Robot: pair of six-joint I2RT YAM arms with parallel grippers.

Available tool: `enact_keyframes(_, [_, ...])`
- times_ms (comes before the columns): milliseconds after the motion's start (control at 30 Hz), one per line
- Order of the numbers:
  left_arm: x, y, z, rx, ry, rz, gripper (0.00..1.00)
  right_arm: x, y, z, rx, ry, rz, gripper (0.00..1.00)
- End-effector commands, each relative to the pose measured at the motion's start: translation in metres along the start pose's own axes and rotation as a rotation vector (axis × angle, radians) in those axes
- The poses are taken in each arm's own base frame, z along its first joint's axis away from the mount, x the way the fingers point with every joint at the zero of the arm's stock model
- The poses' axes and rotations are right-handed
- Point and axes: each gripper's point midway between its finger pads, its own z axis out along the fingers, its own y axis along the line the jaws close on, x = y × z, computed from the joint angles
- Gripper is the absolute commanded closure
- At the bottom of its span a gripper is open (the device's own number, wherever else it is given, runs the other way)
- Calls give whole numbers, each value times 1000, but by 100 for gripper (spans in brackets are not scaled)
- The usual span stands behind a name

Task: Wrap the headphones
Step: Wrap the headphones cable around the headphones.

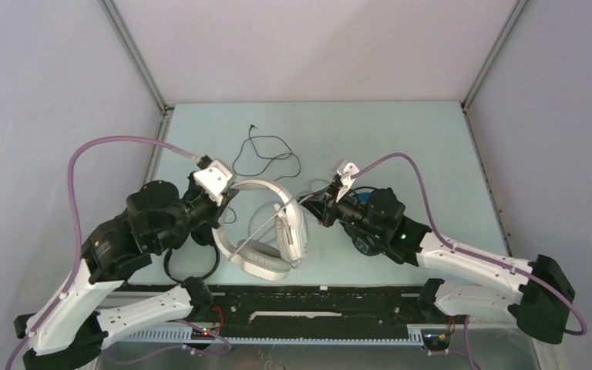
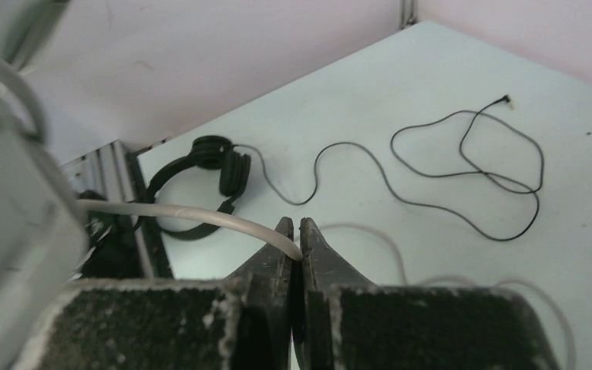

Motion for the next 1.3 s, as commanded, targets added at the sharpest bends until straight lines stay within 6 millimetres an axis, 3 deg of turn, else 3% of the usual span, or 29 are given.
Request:
enact_keyframes(0, [-21, -7, 8, 58, -103, 141, 100, -11, 13, -18, -37, 101, 60, 100])
enact_keyframes(267, [8, -5, 36, 46, -12, 357, 100, -30, 24, -33, -51, 141, 156, 100])
enact_keyframes(533, [26, 12, 60, -55, 86, 485, 100, -41, 45, -40, -147, 210, 282, 100])
enact_keyframes(833, [23, 18, 71, -99, 70, 540, 100, -44, 49, -50, -166, 283, 351, 100])
enact_keyframes(1133, [16, 27, 75, -179, 17, 543, 100, -76, 84, -57, -375, 237, 462, 100])
enact_keyframes(1267, [18, 30, 74, -211, 5, 517, 100, -80, 92, -54, -422, 225, 451, 98])
